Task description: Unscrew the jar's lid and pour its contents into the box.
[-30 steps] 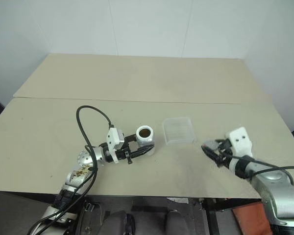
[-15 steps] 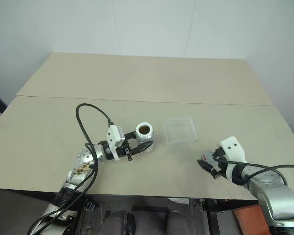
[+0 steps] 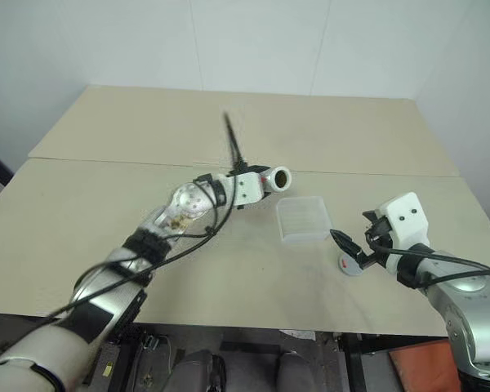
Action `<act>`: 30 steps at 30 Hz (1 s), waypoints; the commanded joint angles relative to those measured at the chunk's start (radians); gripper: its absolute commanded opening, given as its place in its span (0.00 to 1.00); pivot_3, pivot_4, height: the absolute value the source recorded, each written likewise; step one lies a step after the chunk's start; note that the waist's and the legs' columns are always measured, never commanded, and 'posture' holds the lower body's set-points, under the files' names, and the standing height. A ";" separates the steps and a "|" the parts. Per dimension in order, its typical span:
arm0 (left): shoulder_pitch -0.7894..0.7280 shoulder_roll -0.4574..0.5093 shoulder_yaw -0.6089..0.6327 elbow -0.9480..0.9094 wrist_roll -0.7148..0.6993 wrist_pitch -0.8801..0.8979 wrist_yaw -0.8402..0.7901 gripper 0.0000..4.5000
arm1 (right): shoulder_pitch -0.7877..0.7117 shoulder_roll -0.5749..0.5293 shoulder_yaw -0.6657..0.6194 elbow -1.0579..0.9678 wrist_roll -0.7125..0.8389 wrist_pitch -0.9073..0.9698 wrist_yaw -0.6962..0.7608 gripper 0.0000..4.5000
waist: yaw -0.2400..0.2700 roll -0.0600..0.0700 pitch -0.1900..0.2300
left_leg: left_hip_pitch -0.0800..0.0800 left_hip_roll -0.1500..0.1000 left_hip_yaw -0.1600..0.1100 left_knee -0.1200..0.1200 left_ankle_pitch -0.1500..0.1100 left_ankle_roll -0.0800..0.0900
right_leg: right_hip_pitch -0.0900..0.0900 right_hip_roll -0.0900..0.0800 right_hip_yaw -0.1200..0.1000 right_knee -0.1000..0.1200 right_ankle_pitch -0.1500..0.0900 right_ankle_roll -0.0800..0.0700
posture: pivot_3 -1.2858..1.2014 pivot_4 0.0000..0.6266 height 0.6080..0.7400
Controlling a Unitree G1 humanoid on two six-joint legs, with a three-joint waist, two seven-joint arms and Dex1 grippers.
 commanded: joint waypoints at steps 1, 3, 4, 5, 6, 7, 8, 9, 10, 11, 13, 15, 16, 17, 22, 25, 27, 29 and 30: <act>-0.174 -0.020 -0.136 0.163 0.230 -0.133 0.271 0.44 | 0.040 0.016 -0.050 -0.065 0.006 -0.017 -0.018 0.99 | 0.003 -0.001 0.000 | 0.000 0.000 0.000 0.000 0.000 0.000 | 0.000 0.000 0.000 0.000 0.000 0.000 | 0.52 0.24 1.00; -0.253 -0.029 -0.237 0.232 0.364 -0.153 0.426 0.44 | 0.059 0.021 -0.059 -0.088 0.006 -0.014 -0.026 0.99 | 0.010 -0.001 0.000 | -0.002 0.000 0.000 0.000 0.000 0.000 | -0.001 0.000 -0.001 -0.001 0.000 0.000 | 0.52 0.24 1.00; -0.296 -0.037 -0.314 0.258 0.459 -0.141 0.527 0.44 | 0.068 0.024 -0.068 -0.100 0.010 -0.013 -0.026 0.99 | 0.013 -0.001 0.001 | -0.002 -0.001 0.000 0.000 0.000 0.000 | -0.001 0.000 -0.001 -0.001 0.000 0.001 | 0.52 0.24 1.00; -0.327 -0.051 -0.360 0.286 0.514 -0.138 0.594 0.44 | 0.074 0.027 -0.074 -0.112 0.012 -0.013 -0.028 0.99 | 0.014 -0.001 0.001 | -0.003 -0.001 0.000 0.000 0.000 0.000 | -0.001 0.000 -0.001 -0.001 0.000 0.001 | 0.52 0.24 1.00; -0.364 -0.066 -0.439 0.305 0.607 -0.104 0.714 0.44 | 0.078 0.033 -0.080 -0.123 0.018 -0.015 -0.031 0.99 | 0.015 -0.001 0.001 | -0.003 -0.001 0.000 0.001 0.000 0.000 | -0.001 0.000 -0.001 -0.001 0.000 0.001 | 0.52 0.24 1.00; -0.393 -0.082 -0.503 0.324 0.680 -0.075 0.805 0.44 | 0.081 0.038 -0.083 -0.132 0.024 -0.015 -0.034 0.99 | 0.016 -0.002 0.001 | -0.003 -0.001 0.000 0.001 0.000 0.001 | -0.001 -0.001 -0.001 -0.001 0.000 0.001 | 0.52 0.24 1.00; -0.413 -0.098 -0.550 0.344 0.729 -0.052 0.870 0.44 | 0.083 0.041 -0.084 -0.139 0.027 -0.014 -0.038 0.99 | 0.016 -0.002 0.001 | -0.004 -0.001 0.000 0.001 0.000 0.001 | -0.001 -0.001 -0.001 -0.001 0.000 0.001 | 0.52 0.24 1.00; -0.431 -0.113 -0.599 0.362 0.783 -0.019 0.939 0.44 | 0.085 0.047 -0.086 -0.146 0.031 -0.011 -0.042 0.99 | 0.016 -0.002 0.001 | -0.004 -0.001 0.000 0.001 0.000 0.001 | -0.002 -0.001 -0.001 -0.001 0.000 0.001 | 0.52 0.24 1.00; -0.444 -0.130 -0.639 0.380 0.824 0.009 0.996 0.44 | 0.091 0.049 -0.088 -0.150 0.031 -0.010 -0.045 0.99 | 0.016 -0.002 0.001 | -0.004 -0.001 0.000 0.001 0.000 0.001 | -0.002 -0.001 -0.001 -0.001 0.000 0.001 | 0.52 0.24 1.00; -0.453 -0.142 -0.666 0.395 0.851 0.025 1.039 0.44 | 0.097 0.049 -0.087 -0.155 0.028 -0.008 -0.048 0.99 | 0.016 -0.002 0.001 | -0.005 -0.001 0.000 0.001 0.000 0.001 | -0.002 -0.001 -0.001 -0.001 0.000 0.001 | 0.52 0.24 1.00; -0.461 -0.163 -0.722 0.424 0.908 0.068 1.073 0.44 | 0.113 0.052 -0.094 -0.166 0.025 -0.009 -0.053 0.99 | 0.016 -0.002 0.001 | -0.005 -0.001 0.000 0.001 0.000 0.001 | -0.003 -0.001 -0.001 -0.001 0.000 0.001 | 0.52 0.24 1.00; -0.464 -0.174 -0.763 0.442 0.947 0.093 1.090 0.44 | 0.123 0.056 -0.104 -0.174 0.029 -0.008 -0.062 0.99 | 0.014 -0.002 0.001 | -0.005 -0.001 0.000 0.001 0.000 0.001 | -0.004 -0.001 -0.001 0.000 0.000 0.001 | 0.52 0.24 1.00; -0.463 -0.178 -0.780 0.448 0.962 0.095 1.090 0.44 | 0.128 0.058 -0.112 -0.177 0.032 -0.007 -0.065 0.99 | 0.013 -0.002 0.001 | -0.005 0.000 0.000 0.001 0.000 0.001 | -0.004 -0.001 -0.001 0.000 0.000 0.001 | 0.52 0.24 1.00; -0.462 -0.180 -0.787 0.452 0.968 0.098 1.092 0.44 | 0.133 0.060 -0.118 -0.180 0.034 -0.007 -0.067 0.99 | 0.014 -0.002 0.001 | -0.005 0.000 0.000 0.001 0.000 0.001 | -0.004 -0.001 0.000 0.000 0.000 0.001 | 0.52 0.24 1.00; -0.457 -0.177 -0.756 0.460 0.940 0.087 1.073 0.44 | 0.141 0.062 -0.128 -0.181 0.041 -0.006 -0.076 0.99 | 0.015 -0.002 0.001 | -0.005 0.000 0.000 0.002 0.000 0.001 | -0.004 -0.001 -0.001 0.000 0.000 0.001 | 0.52 0.24 1.00; -0.452 -0.167 -0.719 0.461 0.905 0.083 1.054 0.44 | 0.137 0.058 -0.112 -0.170 0.032 -0.013 -0.077 0.99 | 0.015 -0.002 0.001 | -0.005 0.000 0.000 0.002 0.000 0.001 | -0.004 -0.001 -0.001 0.000 0.000 0.001 | 0.52 0.24 1.00; -0.427 -0.162 -0.607 0.461 0.790 0.030 0.979 0.44 | 0.130 0.054 -0.099 -0.153 0.024 -0.021 -0.074 0.99 | 0.015 -0.002 0.001 | -0.005 0.000 0.000 0.002 0.000 0.001 | -0.004 -0.001 -0.001 0.001 0.000 0.001 | 0.52 0.24 1.00; -0.400 -0.154 -0.501 0.458 0.680 -0.018 0.892 0.44 | 0.121 0.054 -0.091 -0.140 0.020 -0.028 -0.072 0.99 | 0.014 -0.002 0.001 | -0.005 0.000 0.000 0.002 0.000 0.001 | -0.004 -0.001 -0.001 0.001 0.000 0.001 | 0.52 0.24 1.00; -0.376 -0.152 -0.416 0.457 0.589 -0.046 0.805 0.44 | 0.117 0.054 -0.088 -0.136 0.018 -0.029 -0.071 0.99 | 0.014 -0.001 0.001 | -0.005 0.000 0.000 0.002 0.000 0.001 | -0.004 -0.001 -0.001 0.001 0.000 0.001 | 0.52 0.24 1.00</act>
